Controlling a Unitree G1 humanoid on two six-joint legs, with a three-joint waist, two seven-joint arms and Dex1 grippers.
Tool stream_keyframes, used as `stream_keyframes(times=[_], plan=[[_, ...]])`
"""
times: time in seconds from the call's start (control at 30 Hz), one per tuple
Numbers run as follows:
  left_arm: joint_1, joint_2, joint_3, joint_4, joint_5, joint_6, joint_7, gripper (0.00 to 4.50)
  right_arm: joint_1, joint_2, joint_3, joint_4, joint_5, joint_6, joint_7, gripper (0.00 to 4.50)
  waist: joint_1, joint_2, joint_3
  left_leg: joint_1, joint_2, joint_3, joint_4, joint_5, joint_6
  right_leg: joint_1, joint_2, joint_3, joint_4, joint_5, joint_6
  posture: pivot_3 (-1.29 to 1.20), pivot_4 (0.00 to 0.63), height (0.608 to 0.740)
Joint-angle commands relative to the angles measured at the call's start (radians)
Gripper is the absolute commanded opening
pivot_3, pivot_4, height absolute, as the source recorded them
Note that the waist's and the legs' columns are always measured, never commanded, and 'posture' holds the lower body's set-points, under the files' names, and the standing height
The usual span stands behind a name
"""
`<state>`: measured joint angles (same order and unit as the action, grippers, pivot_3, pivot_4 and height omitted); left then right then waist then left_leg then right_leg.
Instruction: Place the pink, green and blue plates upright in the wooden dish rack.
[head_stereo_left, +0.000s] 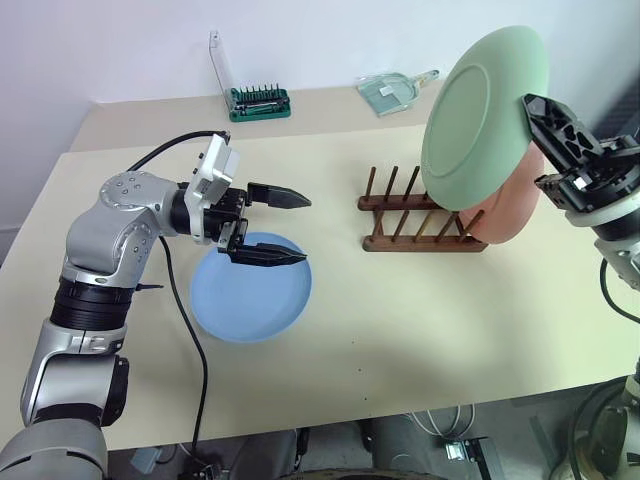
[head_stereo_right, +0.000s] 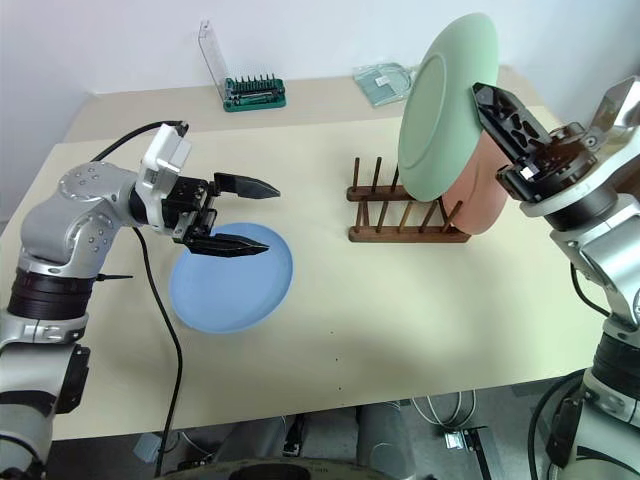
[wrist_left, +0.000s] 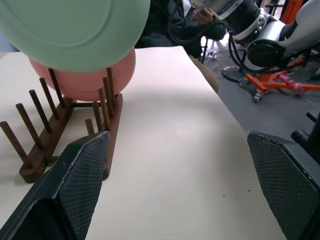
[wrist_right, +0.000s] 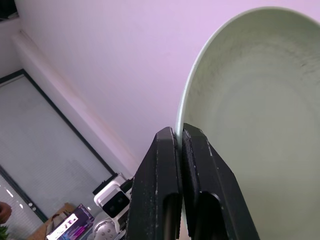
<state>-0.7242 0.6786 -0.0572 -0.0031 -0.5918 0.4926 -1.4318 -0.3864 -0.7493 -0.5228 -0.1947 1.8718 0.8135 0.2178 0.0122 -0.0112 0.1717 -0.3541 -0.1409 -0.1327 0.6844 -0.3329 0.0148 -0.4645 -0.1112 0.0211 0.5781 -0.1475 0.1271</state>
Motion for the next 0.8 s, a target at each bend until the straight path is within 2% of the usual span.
stream_keyframes(times=[0.03,0.43,0.8], plan=[[-0.013,0.013,0.024,-0.028,-0.005,-0.012,0.000,4.50,-0.006,-0.013,-0.036,0.028,-0.030,-0.011,0.038,0.06,0.000,0.000,0.000,0.000,0.000,0.000,0.000,0.000,0.000,0.000,0.000,0.000,0.000,0.000,0.000,0.00,0.150,0.740],[-0.007,0.019,0.028,-0.038,-0.009,-0.006,0.003,4.50,-0.021,-0.020,-0.011,0.164,-0.168,0.058,0.184,0.06,0.000,0.000,0.000,0.000,0.000,0.000,0.000,0.000,0.000,0.000,0.000,0.000,0.000,0.000,0.000,0.00,0.150,0.740],[-0.007,0.023,0.029,-0.041,-0.011,-0.004,0.006,4.50,-0.056,0.011,0.037,0.220,-0.275,0.106,0.252,0.06,0.000,0.000,0.000,0.001,0.000,0.000,0.000,0.000,0.000,0.000,0.000,0.000,0.000,0.000,0.000,0.00,0.150,0.740]])
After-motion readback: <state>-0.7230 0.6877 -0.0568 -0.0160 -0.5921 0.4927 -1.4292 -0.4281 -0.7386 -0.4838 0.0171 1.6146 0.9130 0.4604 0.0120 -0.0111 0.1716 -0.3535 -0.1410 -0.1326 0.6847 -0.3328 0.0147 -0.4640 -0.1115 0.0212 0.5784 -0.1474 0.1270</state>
